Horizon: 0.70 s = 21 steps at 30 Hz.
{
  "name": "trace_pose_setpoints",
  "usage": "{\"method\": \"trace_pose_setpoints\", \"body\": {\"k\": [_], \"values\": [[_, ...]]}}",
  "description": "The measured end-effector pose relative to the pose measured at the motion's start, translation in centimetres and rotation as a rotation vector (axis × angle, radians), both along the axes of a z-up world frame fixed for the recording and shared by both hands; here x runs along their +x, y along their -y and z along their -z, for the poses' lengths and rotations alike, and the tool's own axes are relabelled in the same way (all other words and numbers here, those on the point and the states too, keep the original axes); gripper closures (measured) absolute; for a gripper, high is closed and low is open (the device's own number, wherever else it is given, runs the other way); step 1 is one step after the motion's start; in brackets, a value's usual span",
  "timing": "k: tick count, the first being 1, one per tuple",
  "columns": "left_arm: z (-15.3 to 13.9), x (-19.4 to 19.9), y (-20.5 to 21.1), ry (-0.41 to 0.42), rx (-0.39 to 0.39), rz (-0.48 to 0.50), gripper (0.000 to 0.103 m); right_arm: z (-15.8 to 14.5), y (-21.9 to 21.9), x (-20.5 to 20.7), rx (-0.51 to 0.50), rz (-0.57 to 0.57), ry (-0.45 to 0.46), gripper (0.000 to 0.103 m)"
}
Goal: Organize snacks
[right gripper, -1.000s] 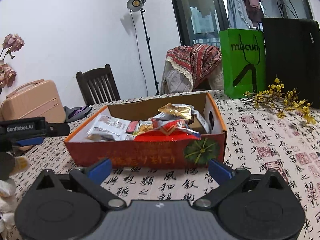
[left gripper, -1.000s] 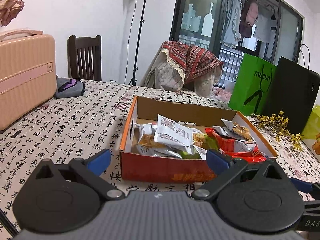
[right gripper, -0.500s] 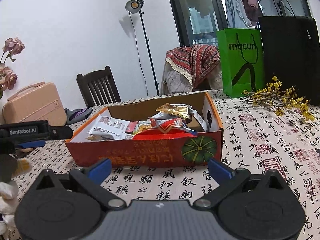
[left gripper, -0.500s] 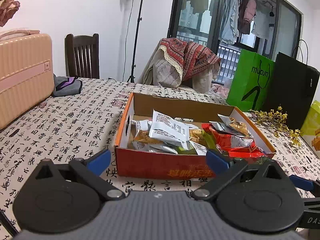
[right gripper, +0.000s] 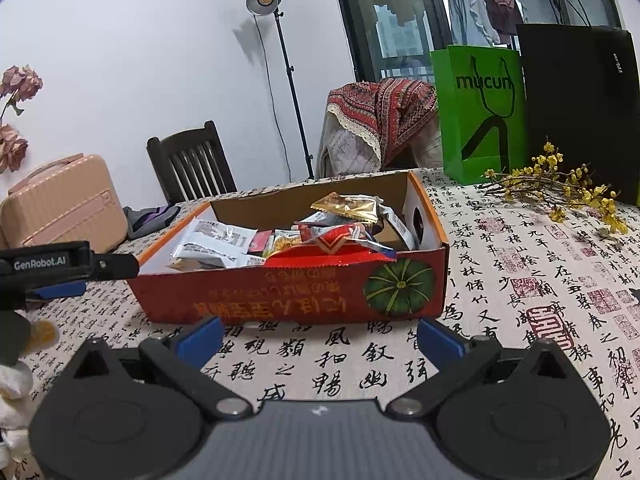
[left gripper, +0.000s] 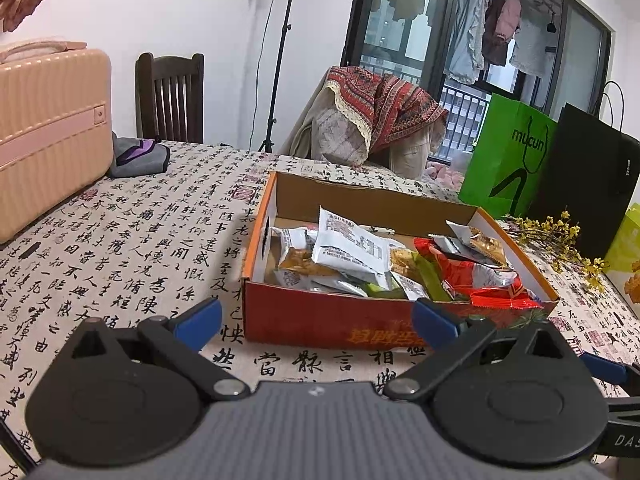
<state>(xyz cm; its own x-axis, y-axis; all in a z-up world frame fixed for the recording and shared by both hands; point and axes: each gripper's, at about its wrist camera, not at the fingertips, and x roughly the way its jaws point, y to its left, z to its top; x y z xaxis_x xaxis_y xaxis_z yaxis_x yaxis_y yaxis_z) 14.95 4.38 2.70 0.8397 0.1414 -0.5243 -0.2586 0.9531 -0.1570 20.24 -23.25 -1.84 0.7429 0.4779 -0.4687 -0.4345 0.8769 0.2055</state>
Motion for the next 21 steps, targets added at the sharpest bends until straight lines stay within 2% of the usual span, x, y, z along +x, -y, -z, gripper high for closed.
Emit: {"method": "trace_pose_setpoints", "body": {"k": [10, 21], "values": [[0.2, -0.3, 0.3, -0.002, 0.016, 0.003, 0.000, 0.6, 0.1, 0.0, 0.005, -0.016, -0.018, 0.000], [2.2, -1.9, -0.6, -0.032, 0.018, 0.015, 0.000, 1.7, 0.5, -0.4, -0.015, -0.018, -0.047, 0.000]]}}
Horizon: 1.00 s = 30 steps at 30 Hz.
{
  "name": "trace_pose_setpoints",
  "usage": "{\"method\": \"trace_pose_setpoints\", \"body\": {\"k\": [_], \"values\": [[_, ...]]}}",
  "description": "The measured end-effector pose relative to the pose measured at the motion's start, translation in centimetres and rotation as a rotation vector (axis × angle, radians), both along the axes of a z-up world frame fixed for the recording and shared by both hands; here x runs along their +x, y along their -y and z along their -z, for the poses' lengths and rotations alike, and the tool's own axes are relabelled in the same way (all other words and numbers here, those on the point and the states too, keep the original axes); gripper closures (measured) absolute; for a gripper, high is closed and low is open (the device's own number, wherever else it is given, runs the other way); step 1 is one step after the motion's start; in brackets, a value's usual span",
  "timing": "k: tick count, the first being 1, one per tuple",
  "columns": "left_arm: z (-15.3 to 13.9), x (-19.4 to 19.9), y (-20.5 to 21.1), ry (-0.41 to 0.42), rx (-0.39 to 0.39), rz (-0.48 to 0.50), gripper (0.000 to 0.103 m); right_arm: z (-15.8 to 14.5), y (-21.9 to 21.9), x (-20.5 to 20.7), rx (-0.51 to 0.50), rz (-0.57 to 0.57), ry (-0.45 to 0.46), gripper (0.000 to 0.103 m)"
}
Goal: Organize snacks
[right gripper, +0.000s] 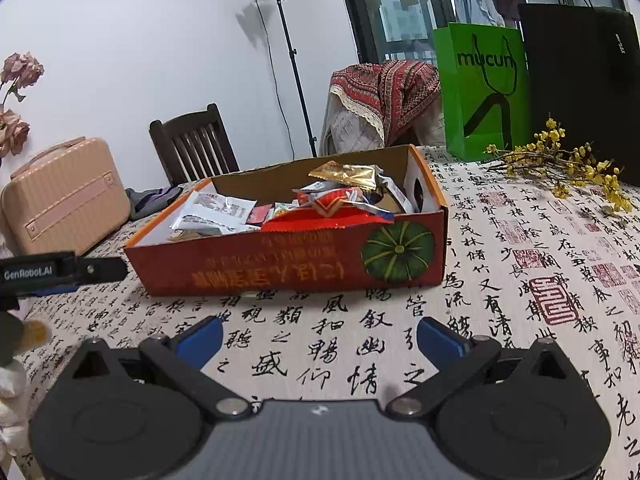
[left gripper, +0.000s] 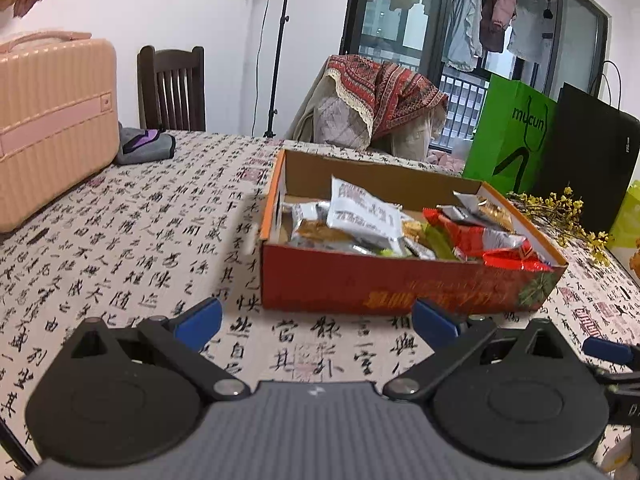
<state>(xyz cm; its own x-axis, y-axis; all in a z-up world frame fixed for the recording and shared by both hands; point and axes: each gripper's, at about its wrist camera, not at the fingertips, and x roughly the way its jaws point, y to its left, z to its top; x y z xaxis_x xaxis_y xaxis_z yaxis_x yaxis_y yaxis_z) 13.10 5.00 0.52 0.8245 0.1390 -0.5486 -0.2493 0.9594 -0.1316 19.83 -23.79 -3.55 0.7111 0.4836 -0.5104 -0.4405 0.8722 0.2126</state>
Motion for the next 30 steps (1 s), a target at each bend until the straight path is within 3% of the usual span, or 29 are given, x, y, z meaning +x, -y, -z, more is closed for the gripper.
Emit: {"method": "trace_pose_setpoints", "body": {"k": [23, 30], "values": [[3.2, 0.1, -1.3, -0.032, -0.066, 0.055, 0.000, 0.8, -1.2, 0.0, -0.039, 0.015, 0.000, 0.000], [2.7, -0.6, -0.9, -0.005, -0.034, 0.058, 0.000, 0.8, -1.2, -0.1, -0.038, 0.016, 0.004, 0.000]]}}
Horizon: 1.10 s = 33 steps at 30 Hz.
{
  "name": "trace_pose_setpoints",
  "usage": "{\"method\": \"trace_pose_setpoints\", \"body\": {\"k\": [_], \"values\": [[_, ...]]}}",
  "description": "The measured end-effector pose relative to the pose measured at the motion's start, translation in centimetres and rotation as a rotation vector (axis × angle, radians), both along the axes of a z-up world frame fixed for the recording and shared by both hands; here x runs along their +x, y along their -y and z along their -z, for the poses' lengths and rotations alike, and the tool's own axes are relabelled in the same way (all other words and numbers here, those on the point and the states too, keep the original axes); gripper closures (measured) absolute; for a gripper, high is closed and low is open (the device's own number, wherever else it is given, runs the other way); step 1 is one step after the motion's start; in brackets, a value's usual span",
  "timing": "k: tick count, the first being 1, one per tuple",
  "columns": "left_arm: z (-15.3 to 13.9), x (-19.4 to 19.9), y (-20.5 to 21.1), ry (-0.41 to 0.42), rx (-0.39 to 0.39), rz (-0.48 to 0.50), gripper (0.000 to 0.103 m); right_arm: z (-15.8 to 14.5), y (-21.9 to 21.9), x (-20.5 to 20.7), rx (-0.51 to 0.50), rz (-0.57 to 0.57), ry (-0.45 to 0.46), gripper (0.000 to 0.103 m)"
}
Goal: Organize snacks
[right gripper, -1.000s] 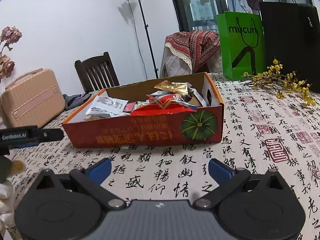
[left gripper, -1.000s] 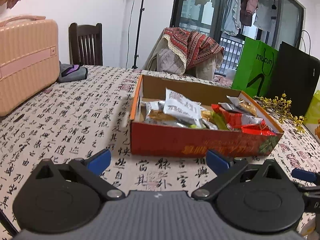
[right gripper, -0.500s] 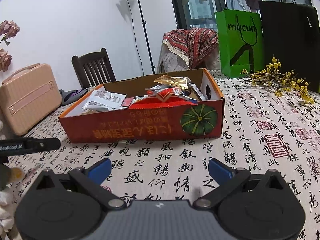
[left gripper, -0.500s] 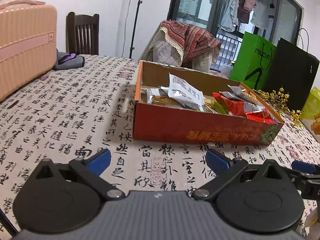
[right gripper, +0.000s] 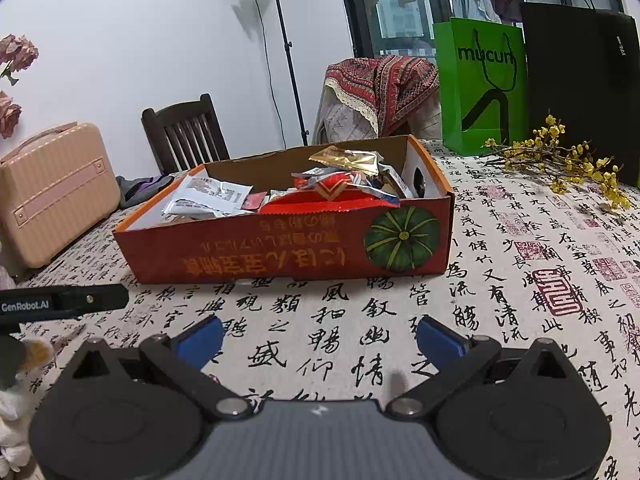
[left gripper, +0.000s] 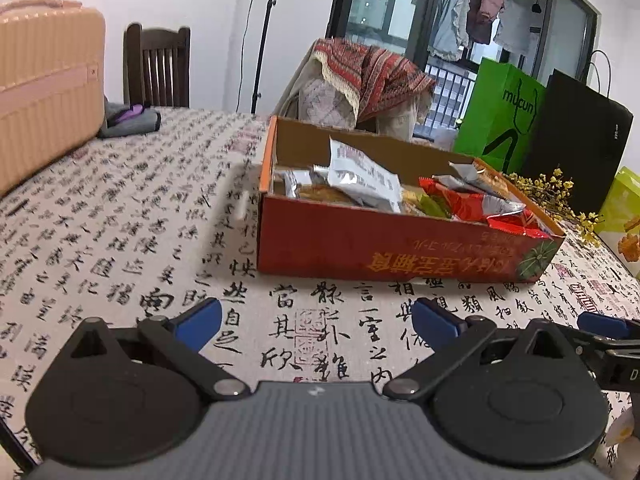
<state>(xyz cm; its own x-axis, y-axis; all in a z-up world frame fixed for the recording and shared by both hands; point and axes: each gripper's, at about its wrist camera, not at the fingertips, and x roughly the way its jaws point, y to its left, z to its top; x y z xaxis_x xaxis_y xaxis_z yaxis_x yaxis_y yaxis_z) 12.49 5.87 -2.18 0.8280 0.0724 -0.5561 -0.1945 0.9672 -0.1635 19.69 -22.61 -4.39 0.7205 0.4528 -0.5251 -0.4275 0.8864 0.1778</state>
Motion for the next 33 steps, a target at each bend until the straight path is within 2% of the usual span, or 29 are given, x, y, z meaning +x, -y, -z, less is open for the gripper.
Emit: {"method": "trace_pose_setpoints", "body": {"k": [4, 14, 33], "values": [[-1.0, -1.7, 0.3, 0.049, 0.025, 0.021, 0.000, -0.7, 0.2, -0.8, -0.008, 0.006, 0.019, 0.000], [-1.8, -4.3, 0.8, 0.073, 0.064, 0.037, 0.000, -2.3, 0.6, -3.2, -0.013, 0.003, 0.066, 0.000], [-2.2, -5.3, 1.4, 0.085, 0.071, 0.055, 0.000, -2.5, 0.8, -4.1, -0.013, 0.008, 0.072, 0.000]]}}
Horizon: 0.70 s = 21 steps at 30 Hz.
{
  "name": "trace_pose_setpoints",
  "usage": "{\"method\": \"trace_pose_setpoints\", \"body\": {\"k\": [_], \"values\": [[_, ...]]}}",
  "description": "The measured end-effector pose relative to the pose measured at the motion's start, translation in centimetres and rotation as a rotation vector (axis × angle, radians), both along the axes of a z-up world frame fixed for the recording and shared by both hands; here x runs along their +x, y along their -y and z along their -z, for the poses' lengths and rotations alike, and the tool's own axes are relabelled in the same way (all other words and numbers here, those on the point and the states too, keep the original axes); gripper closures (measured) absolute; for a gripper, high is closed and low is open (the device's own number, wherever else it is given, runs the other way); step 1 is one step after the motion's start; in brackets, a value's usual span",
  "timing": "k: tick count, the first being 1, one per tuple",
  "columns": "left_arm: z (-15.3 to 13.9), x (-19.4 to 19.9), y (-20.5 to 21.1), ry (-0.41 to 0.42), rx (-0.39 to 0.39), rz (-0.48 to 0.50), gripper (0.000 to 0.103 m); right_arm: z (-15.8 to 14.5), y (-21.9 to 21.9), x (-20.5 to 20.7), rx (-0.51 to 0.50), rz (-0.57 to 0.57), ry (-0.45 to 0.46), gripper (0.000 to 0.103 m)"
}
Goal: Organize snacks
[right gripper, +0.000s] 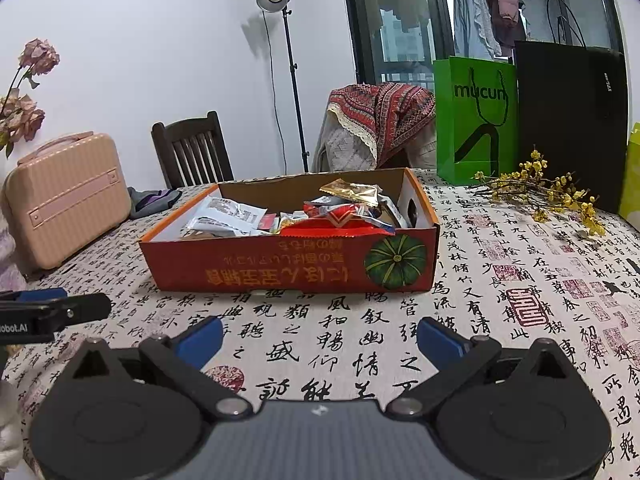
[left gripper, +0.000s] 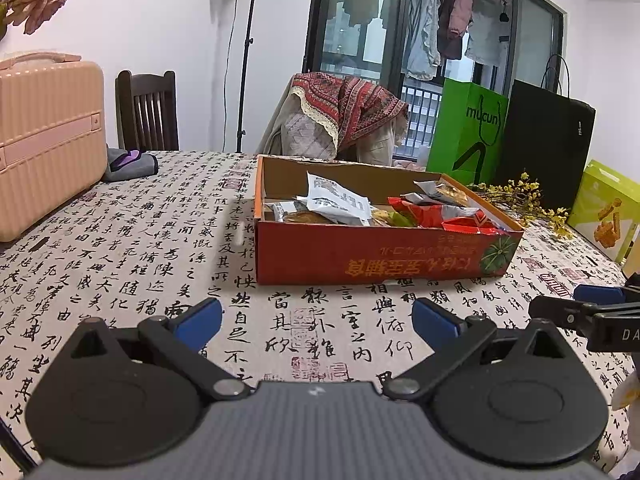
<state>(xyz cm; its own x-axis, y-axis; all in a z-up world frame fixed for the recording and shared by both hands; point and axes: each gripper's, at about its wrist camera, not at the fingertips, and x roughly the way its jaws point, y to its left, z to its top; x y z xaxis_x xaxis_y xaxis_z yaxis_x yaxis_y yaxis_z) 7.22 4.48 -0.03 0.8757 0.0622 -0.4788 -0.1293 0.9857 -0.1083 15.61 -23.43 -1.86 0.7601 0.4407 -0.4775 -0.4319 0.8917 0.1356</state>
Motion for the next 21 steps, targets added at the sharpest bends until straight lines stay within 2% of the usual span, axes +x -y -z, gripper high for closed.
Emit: {"method": "trace_pose_setpoints", "body": {"k": [21], "values": [[0.41, 0.50, 0.34, -0.025, 0.003, 0.011, 0.000, 0.81, 0.02, 0.32, -0.006, 0.001, -0.027, 0.000]]}}
